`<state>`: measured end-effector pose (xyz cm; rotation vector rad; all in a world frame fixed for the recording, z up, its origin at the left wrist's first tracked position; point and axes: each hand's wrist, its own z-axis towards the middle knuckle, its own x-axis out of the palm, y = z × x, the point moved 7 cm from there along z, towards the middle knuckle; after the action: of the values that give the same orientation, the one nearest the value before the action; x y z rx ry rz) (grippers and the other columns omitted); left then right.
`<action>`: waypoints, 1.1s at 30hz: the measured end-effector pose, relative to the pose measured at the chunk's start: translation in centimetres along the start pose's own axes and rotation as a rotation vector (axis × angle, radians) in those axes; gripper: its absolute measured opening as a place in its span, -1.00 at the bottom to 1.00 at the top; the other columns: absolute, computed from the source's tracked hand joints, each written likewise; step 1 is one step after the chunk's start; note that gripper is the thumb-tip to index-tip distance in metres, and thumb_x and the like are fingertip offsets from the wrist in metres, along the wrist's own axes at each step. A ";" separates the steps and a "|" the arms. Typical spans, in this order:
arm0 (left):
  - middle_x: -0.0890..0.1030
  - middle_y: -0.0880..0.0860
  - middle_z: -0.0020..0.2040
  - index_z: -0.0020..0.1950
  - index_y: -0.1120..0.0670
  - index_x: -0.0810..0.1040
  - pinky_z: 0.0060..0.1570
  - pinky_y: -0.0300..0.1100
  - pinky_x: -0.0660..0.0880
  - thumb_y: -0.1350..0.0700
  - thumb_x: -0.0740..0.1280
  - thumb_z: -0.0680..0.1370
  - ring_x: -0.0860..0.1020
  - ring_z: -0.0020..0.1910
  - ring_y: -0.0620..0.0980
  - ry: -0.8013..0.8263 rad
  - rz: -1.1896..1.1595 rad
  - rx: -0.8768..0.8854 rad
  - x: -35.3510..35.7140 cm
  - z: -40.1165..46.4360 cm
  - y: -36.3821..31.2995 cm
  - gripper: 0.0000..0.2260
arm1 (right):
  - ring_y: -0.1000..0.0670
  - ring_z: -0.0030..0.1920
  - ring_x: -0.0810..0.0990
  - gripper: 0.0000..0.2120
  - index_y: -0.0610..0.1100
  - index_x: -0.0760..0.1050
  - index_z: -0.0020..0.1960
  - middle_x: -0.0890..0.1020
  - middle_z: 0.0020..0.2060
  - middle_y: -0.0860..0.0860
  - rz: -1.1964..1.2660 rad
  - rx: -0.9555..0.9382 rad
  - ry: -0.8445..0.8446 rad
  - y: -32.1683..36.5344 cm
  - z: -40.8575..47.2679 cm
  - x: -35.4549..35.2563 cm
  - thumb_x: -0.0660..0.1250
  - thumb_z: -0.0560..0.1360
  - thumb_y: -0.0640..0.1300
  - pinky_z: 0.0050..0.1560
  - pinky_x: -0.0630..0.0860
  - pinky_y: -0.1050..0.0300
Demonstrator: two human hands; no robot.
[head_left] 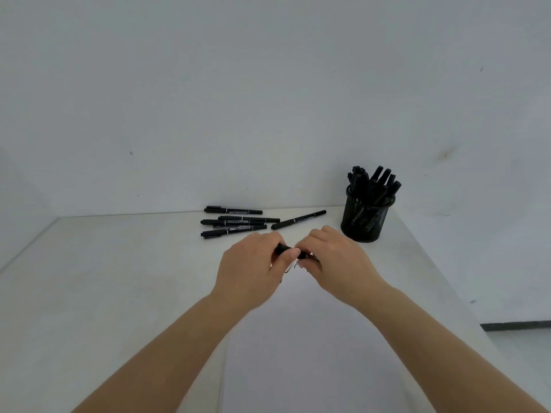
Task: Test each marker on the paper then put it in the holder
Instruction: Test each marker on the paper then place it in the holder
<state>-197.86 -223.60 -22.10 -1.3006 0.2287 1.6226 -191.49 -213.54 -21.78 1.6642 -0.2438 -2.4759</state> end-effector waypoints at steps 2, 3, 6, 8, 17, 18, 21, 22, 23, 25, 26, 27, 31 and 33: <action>0.44 -0.12 -0.35 -0.21 -0.07 0.37 -0.34 -0.20 0.26 -0.22 0.01 0.53 0.39 -0.27 -0.10 0.000 0.005 0.066 -0.1 0.9 -0.9 -0.70 | -0.04 0.00 0.44 -0.83 -0.11 0.51 0.06 0.56 -0.08 0.01 -0.037 0.033 -0.001 -1.1 -0.1 -0.8 0.25 0.53 -0.08 0.00 0.37 0.12; 0.44 -0.11 -0.35 -0.21 -0.06 0.36 -0.34 -0.19 0.27 -0.22 -0.01 0.54 0.39 -0.27 -0.08 -0.003 -0.019 0.083 -0.2 1.3 -1.2 -0.68 | -0.05 0.01 0.45 -0.83 -0.12 0.50 0.07 0.56 -0.07 0.01 -0.032 0.069 -0.012 -1.8 -0.2 -1.4 0.26 0.52 -0.09 0.01 0.37 0.11; 0.55 -0.04 -0.28 -0.15 0.05 0.45 -0.22 -0.06 0.42 -0.25 -0.09 0.53 0.49 -0.21 0.01 0.002 -0.079 0.054 -0.2 3.3 -0.6 -0.53 | -0.06 -0.03 0.52 -0.78 -0.10 0.45 0.13 0.60 -0.09 0.01 0.083 0.221 -0.121 -4.8 -0.4 -4.0 0.30 0.48 -0.18 -0.06 0.38 0.10; 0.57 -0.01 -0.22 -0.12 0.07 0.47 -0.19 -0.04 0.44 -0.21 -0.06 0.56 0.51 -0.17 0.05 0.054 -0.005 0.014 0.7 4.8 0.6 -0.55 | -0.06 -0.10 0.56 -0.65 -0.04 0.36 0.22 0.61 -0.13 0.04 0.195 0.331 -0.241 -7.0 -0.7 -5.9 0.31 0.46 -0.22 -0.11 0.41 0.10; 0.56 -0.05 -0.05 0.01 -0.03 0.52 -0.17 -0.16 0.39 -0.03 0.22 0.54 0.53 -0.04 0.00 0.127 0.208 -0.093 5.5 8.9 6.2 -0.85 | 0.25 -0.20 0.53 -0.48 0.08 0.25 0.30 0.55 -0.25 0.14 0.371 0.420 -0.636 -12.9 -1.2 -11.5 0.29 0.44 -0.28 -0.23 0.36 0.52; 0.56 -0.04 -0.03 0.03 -0.02 0.52 -0.16 -0.15 0.40 -0.03 0.23 0.53 0.53 -0.02 0.01 0.124 0.206 -0.090 5.9 9.0 6.5 -0.84 | 0.24 -0.21 0.53 -0.51 0.05 0.26 0.29 0.54 -0.26 0.14 0.363 0.426 -0.654 -13.2 -1.1 -11.6 0.28 0.45 -0.28 -0.23 0.35 0.53; 0.54 -0.01 0.05 0.12 0.00 0.51 -0.06 -0.11 0.42 -0.06 0.24 0.53 0.47 0.09 0.03 0.182 0.243 -0.093 7.2 9.4 7.4 -0.77 | 0.20 -0.21 0.53 -0.54 -0.01 0.26 0.30 0.53 -0.25 0.15 0.342 0.440 -0.665 -13.8 -0.6 -11.6 0.25 0.46 -0.29 -0.23 0.35 0.51; 0.54 0.00 0.07 0.14 0.00 0.50 -0.03 -0.10 0.41 -0.07 0.24 0.53 0.45 0.12 0.03 0.207 0.269 -0.090 7.6 9.5 7.6 -0.75 | 0.19 -0.20 0.54 -0.55 -0.01 0.26 0.30 0.53 -0.25 0.16 0.325 0.439 -0.653 -13.9 -0.3 -11.5 0.25 0.47 -0.28 -0.24 0.36 0.49; 0.53 0.01 0.08 0.16 0.00 0.50 -0.01 -0.10 0.41 -0.07 0.23 0.53 0.44 0.14 0.03 0.225 0.292 -0.084 7.9 9.6 7.6 -0.74 | 0.17 -0.20 0.54 -0.55 -0.01 0.25 0.31 0.52 -0.25 0.16 0.303 0.433 -0.636 -13.8 0.0 -11.4 0.25 0.47 -0.28 -0.23 0.37 0.46; 0.52 0.01 0.10 0.17 -0.01 0.49 0.02 -0.08 0.42 -0.07 0.22 0.53 0.42 0.16 0.04 0.237 0.323 -0.075 8.4 9.8 7.5 -0.73 | 0.08 -0.20 0.54 -0.54 -0.02 0.26 0.31 0.51 -0.25 0.15 0.258 0.412 -0.592 -13.6 0.8 -10.8 0.25 0.47 -0.29 -0.19 0.41 0.31; 0.52 0.01 0.10 0.18 -0.01 0.49 0.03 -0.07 0.43 -0.07 0.22 0.53 0.42 0.16 0.03 0.238 0.336 -0.074 8.5 9.9 7.5 -0.73 | 0.03 -0.20 0.54 -0.53 -0.02 0.26 0.32 0.52 -0.24 0.13 0.236 0.399 -0.563 -13.5 1.2 -10.4 0.24 0.47 -0.30 -0.17 0.43 0.22; 0.51 0.01 0.11 0.18 -0.01 0.49 0.03 -0.07 0.42 -0.07 0.22 0.53 0.41 0.16 0.03 0.239 0.350 -0.076 8.7 10.0 7.5 -0.73 | -0.02 -0.20 0.54 -0.53 -0.03 0.26 0.32 0.53 -0.23 0.08 0.213 0.390 -0.529 -13.4 1.5 -9.9 0.24 0.47 -0.31 -0.15 0.44 0.15; 0.52 0.02 0.10 0.16 -0.01 0.49 0.03 -0.07 0.41 -0.07 0.23 0.52 0.43 0.15 0.04 0.218 0.372 -0.082 9.0 10.3 7.6 -0.74 | -0.09 -0.14 0.51 -0.55 -0.05 0.26 0.33 0.54 -0.18 -0.05 0.113 0.402 -0.395 -13.7 2.4 -7.8 0.24 0.49 -0.26 -0.08 0.42 0.06; 0.53 0.01 0.09 0.14 -0.01 0.49 0.03 -0.07 0.41 -0.08 0.23 0.52 0.44 0.14 0.04 0.209 0.371 -0.080 9.1 10.5 7.5 -0.74 | -0.11 -0.10 0.49 -0.56 -0.06 0.26 0.34 0.53 -0.15 -0.07 0.065 0.422 -0.353 -14.0 2.6 -6.9 0.25 0.50 -0.23 -0.10 0.36 0.10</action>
<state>-209.55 -214.98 -28.40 -1.5592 0.5654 1.8163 -191.80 -198.28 -17.64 1.2904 -0.8998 -2.7922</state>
